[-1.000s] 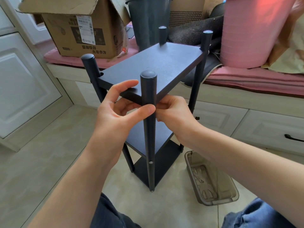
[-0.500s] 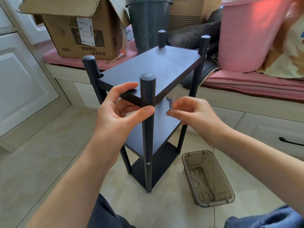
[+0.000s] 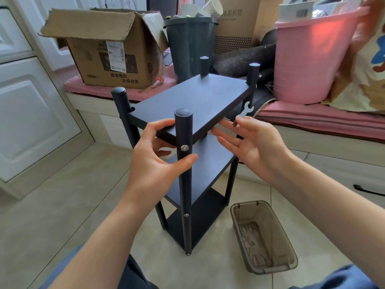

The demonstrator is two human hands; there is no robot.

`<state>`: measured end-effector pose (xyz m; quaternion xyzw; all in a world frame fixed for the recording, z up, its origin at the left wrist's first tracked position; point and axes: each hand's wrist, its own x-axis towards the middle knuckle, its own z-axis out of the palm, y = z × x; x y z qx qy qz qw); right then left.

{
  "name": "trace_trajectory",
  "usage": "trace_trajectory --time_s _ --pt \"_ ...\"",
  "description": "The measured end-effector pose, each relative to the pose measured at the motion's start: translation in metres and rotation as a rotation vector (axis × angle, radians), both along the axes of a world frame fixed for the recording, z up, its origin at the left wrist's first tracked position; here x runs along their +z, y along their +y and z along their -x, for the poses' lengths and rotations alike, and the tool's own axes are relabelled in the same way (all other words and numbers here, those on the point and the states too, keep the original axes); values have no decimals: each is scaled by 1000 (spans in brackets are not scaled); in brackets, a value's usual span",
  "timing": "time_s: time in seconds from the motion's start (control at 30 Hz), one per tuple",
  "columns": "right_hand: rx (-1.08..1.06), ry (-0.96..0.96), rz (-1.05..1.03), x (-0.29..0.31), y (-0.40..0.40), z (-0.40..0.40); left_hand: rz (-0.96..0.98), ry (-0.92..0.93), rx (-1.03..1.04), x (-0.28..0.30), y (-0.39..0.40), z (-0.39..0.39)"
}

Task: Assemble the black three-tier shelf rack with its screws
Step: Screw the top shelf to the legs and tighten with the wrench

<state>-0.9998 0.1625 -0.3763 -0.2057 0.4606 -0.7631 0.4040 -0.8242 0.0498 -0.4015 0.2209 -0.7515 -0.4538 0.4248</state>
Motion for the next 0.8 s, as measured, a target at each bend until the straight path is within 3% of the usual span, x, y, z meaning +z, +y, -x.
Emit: trace_trajectory --time_s 0.53,0.8 --pt "238 12 89 -1 -20 -23 14 -60 146 6 -34 -35" --pt "-18 548 -269 -2 -5 -14 247 -182 616 -6 -35 -31"
